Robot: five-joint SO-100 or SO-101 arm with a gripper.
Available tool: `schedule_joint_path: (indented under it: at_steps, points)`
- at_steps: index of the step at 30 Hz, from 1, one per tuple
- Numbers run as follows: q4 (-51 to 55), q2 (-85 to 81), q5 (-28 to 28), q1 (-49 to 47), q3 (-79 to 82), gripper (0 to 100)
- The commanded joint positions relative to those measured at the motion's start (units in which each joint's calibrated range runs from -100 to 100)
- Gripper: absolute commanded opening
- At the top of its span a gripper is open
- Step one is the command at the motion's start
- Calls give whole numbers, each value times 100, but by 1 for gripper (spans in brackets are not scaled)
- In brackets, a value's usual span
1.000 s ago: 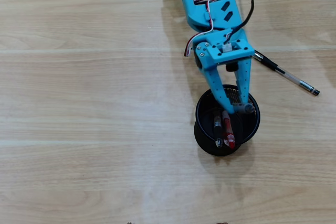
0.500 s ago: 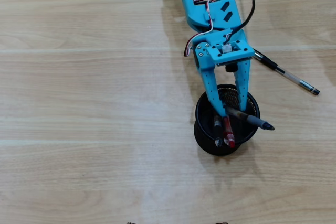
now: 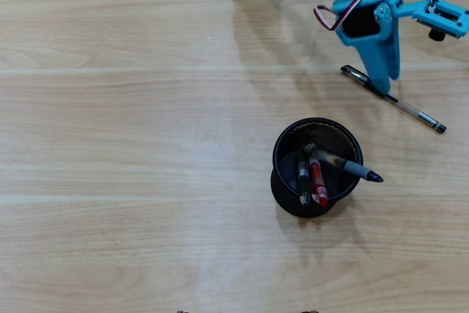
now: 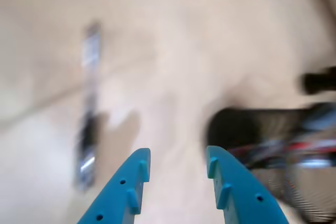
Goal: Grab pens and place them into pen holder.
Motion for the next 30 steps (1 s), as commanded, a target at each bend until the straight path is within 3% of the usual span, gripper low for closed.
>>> schedule_joint_path:
  at_steps: [1,8,18,23,30]
  points:
    - [2040,647,92,-374,-879,13]
    - [2109,1771,134,-455,-1042,19]
    - [2143,2126,66,-552,-1730,19]
    - [2143,2473,-404,-665,-1992,19]
    - [2074,3048,-451,-794,-2617,19]
